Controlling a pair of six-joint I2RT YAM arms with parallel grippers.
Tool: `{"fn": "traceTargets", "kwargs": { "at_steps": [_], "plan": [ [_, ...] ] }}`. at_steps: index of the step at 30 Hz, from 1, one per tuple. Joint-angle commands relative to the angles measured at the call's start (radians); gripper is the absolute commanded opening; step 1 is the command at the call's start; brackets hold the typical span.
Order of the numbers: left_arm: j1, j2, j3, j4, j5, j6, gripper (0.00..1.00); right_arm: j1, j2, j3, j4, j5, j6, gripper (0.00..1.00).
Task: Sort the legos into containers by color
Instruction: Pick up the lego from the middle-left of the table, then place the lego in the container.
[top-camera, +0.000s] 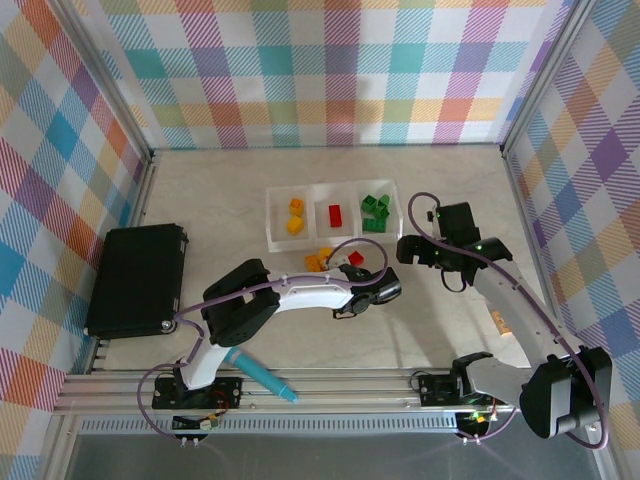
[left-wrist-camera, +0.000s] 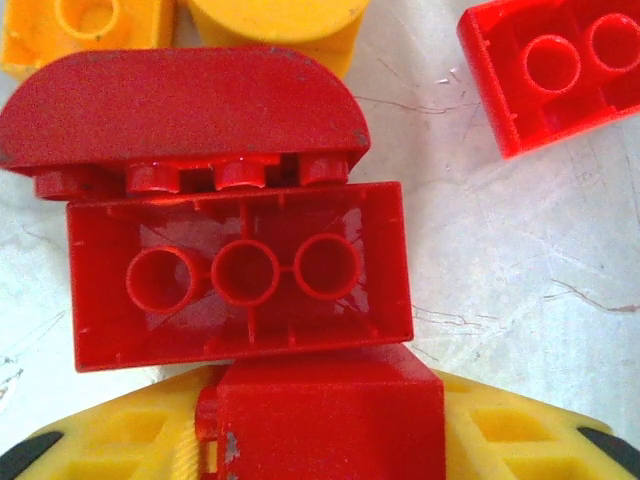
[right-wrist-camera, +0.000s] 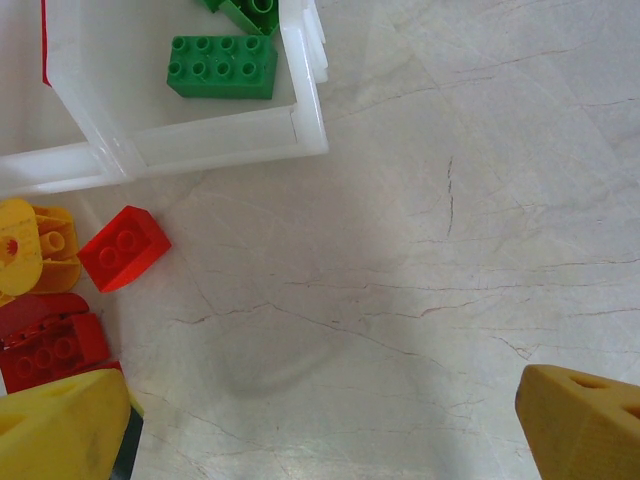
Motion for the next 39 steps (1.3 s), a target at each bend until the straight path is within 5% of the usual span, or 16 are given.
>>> {"fn": "traceTargets", "kwargs": {
  "at_steps": [1,9,17,26,39],
  "plan": [
    [0.015,-0.036,-0.038,0.081,0.031,0.014,0.39,-0.009,-0.013,-0.008,0.017,-0.013,0.017,0.99],
    [0.006,-0.173,-0.025,0.136,0.007,0.172,0.29,-0.011,-0.013,-0.008,0.019,-0.006,0.019,0.99],
    [0.052,-0.223,0.194,0.023,-0.086,0.5,0.27,-0.013,-0.026,-0.007,0.012,0.02,0.022,0.99],
    [0.216,-0.09,0.429,-0.09,-0.036,0.732,0.29,-0.021,-0.071,-0.012,-0.011,0.12,0.045,0.99],
    [0.381,0.109,0.616,-0.208,0.04,0.825,0.32,-0.038,-0.103,-0.031,0.01,0.118,0.055,0.99]
  ]
}}
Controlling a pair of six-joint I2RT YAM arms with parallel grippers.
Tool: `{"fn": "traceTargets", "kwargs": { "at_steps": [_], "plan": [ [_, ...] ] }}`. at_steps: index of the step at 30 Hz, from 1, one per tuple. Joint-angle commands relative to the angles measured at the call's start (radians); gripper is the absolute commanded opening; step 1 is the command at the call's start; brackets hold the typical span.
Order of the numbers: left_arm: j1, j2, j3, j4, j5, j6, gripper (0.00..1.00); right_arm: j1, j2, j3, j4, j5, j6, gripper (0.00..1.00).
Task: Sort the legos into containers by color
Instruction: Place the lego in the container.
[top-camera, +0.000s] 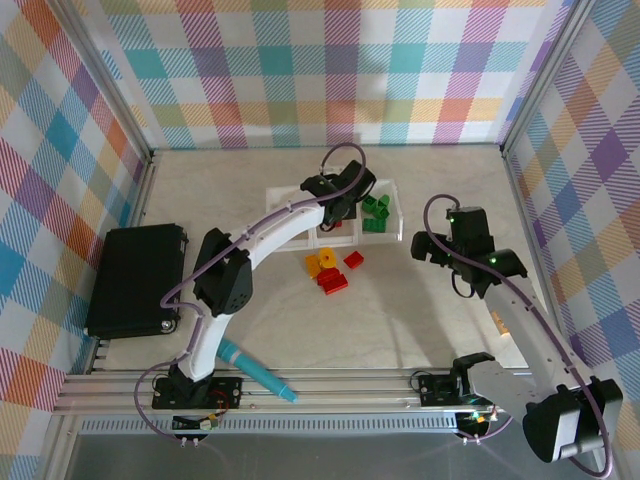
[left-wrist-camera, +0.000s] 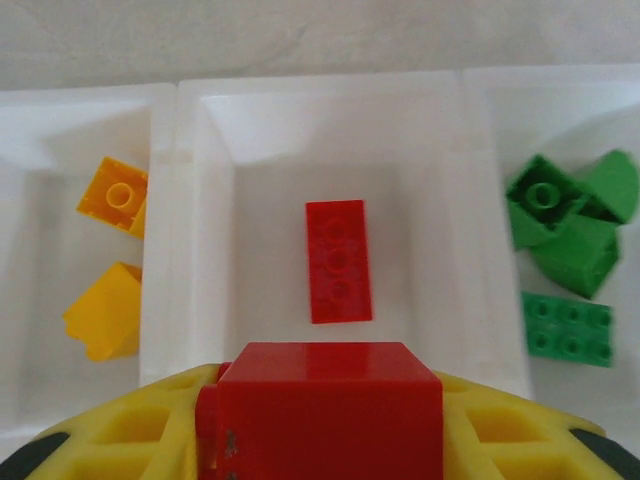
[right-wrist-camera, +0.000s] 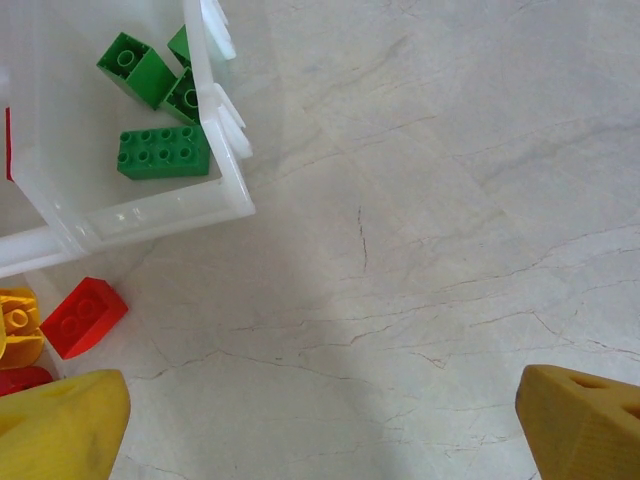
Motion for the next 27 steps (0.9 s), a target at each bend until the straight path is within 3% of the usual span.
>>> {"fn": "traceTargets", "kwargs": {
  "at_steps": [1,18,22,27],
  "plan": [
    [0.02,0.035,0.064,-0.068,0.015,0.043,0.32,-0.007,0.026,-0.007,0.008,-0.018,0.007,0.99],
    [0.048,0.148,0.088,-0.036,0.165,0.07,0.35,-0.008,0.061,0.003,0.012,-0.077,-0.005,0.99],
    [0.047,0.15,0.086,-0.034,0.175,0.066,0.44,-0.008,0.063,0.004,0.012,-0.078,-0.006,0.99],
    [0.049,0.154,0.084,-0.03,0.184,0.061,0.48,-0.008,0.068,0.003,0.013,-0.085,-0.006,0.99]
  ]
}}
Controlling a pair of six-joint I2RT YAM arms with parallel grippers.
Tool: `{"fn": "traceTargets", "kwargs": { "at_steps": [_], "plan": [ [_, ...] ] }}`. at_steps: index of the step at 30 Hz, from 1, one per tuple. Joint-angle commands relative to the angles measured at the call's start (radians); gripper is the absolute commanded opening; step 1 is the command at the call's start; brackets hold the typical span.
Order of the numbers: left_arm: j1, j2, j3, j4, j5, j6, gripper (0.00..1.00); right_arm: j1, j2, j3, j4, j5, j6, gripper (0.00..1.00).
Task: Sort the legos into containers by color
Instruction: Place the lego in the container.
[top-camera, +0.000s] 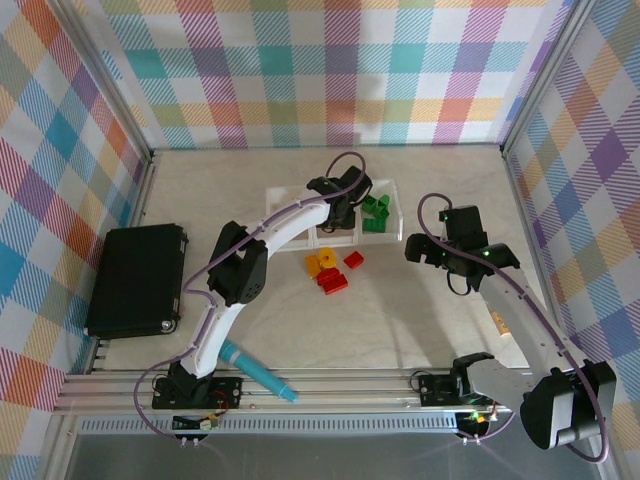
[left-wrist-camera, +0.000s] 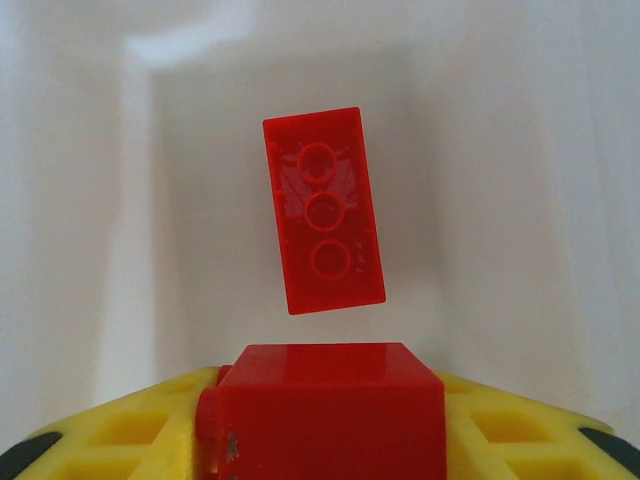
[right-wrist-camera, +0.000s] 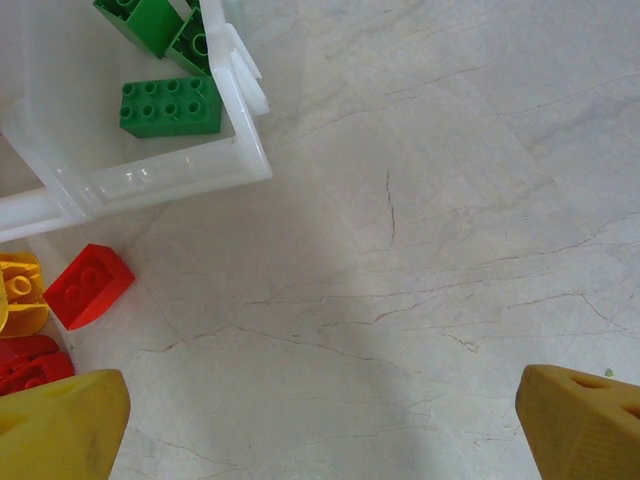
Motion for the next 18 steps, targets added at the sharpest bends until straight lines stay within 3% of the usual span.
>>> {"fn": "traceTargets", "kwargs": {
  "at_steps": [1,11,18],
  "plan": [
    [0.006,0.014,0.021,0.003,0.018,-0.002,0.48,-0.007,0.005,0.003,0.013,-0.017,-0.005,0.99],
    [0.006,-0.021,-0.023,0.039,0.04,-0.019,0.58,-0.006,-0.005,0.0,0.012,-0.02,-0.006,0.99],
    [0.003,-0.184,-0.169,0.162,0.047,0.046,0.76,-0.007,-0.001,0.001,0.012,-0.023,-0.003,0.99]
  ]
}}
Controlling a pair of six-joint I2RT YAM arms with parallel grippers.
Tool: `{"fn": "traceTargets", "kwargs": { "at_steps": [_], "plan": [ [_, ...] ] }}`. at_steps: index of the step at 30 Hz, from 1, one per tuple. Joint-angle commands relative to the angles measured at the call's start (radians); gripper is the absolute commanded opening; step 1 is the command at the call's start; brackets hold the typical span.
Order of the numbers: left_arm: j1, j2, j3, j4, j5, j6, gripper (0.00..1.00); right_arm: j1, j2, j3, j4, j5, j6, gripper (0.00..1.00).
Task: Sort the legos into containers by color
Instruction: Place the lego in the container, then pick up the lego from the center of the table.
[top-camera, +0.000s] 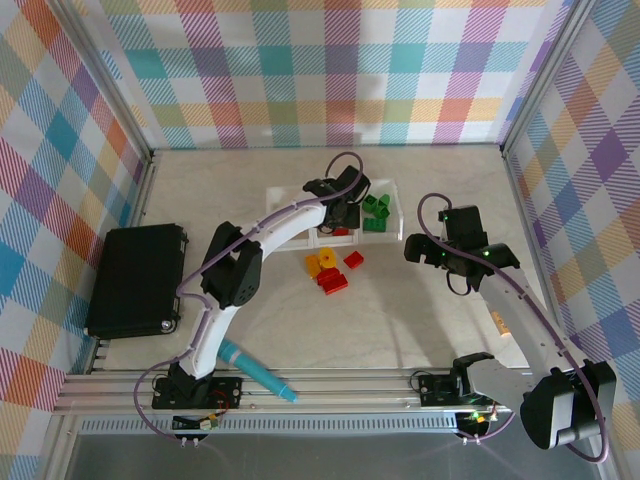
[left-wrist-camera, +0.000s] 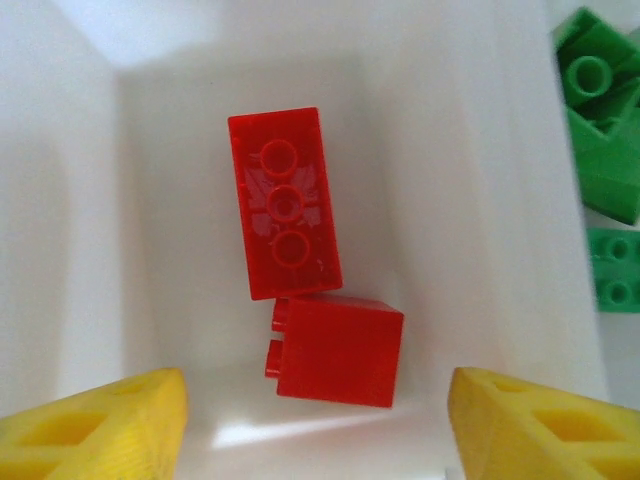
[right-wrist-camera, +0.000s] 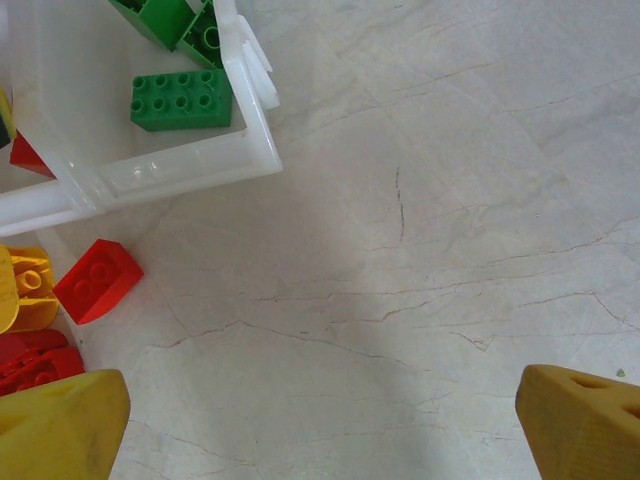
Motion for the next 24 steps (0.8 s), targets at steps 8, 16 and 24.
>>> {"fn": "traceTargets", "kwargs": {
  "at_steps": [8,16,24],
  "plan": [
    [0.002,-0.27,-0.223,0.158,0.069,0.127,1.0,-0.009,-0.029,-0.003,0.003,0.041,0.016,0.99],
    [-0.048,-0.346,-0.339,0.239,0.196,0.207,1.0,-0.014,-0.064,-0.002,-0.016,0.12,0.054,0.99],
    [-0.196,-0.225,-0.199,0.078,0.112,0.418,0.98,-0.018,-0.083,-0.005,-0.016,0.116,0.054,0.99]
  ]
}}
